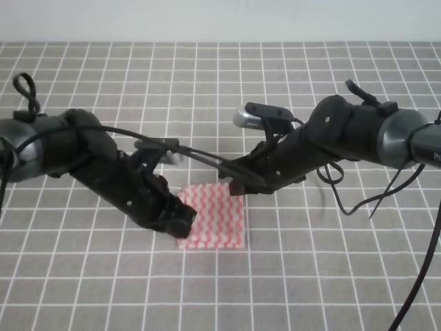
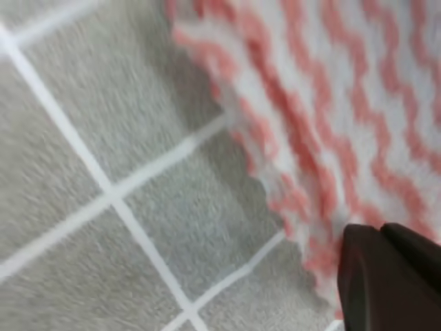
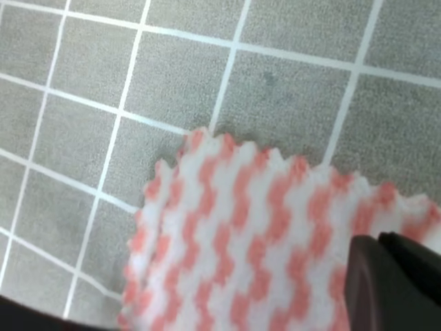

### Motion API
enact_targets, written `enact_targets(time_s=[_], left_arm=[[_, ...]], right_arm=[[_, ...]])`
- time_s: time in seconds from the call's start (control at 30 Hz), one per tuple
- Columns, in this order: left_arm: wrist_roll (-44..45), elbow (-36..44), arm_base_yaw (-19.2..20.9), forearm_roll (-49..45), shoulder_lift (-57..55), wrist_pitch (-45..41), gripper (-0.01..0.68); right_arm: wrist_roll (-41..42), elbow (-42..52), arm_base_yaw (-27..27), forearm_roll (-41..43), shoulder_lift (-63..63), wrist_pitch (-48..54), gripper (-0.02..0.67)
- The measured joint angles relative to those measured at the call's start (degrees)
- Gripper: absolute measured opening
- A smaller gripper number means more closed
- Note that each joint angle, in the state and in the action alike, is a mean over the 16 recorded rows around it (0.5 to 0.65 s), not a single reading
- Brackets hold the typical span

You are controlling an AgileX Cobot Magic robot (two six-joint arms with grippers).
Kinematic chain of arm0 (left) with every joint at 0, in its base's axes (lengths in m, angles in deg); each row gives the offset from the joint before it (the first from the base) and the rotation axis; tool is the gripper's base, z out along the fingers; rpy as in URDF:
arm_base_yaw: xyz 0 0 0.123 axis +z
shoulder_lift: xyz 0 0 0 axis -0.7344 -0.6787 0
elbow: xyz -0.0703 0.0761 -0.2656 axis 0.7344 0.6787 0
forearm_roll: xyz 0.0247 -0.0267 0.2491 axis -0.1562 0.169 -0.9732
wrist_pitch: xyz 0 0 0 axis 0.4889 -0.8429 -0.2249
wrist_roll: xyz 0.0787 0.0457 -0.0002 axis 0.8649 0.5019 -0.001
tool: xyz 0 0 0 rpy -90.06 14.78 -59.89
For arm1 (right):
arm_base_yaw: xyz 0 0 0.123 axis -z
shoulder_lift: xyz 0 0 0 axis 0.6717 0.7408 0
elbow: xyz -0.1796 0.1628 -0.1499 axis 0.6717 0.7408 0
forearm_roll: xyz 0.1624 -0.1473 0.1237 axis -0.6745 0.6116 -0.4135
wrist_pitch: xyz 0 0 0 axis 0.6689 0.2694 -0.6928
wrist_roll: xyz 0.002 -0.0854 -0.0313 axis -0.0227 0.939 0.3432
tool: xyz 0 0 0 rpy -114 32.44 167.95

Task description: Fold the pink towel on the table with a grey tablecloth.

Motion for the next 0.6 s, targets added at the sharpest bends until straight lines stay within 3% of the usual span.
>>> enact_targets(time_s=[0.37,0.6], left_arm=[[0.12,1.93,0.00,-0.34,14.70,9.55,-0.002],[0.03,11.64,0.00,-0.63,31.93,22.04,-0.002]], right_arm=[[0.27,0.11,2.06,2.61,-3.29,4.01,-0.016],[-1.09,3.51,2.91,7.09,-12.57,4.99,-0.016]])
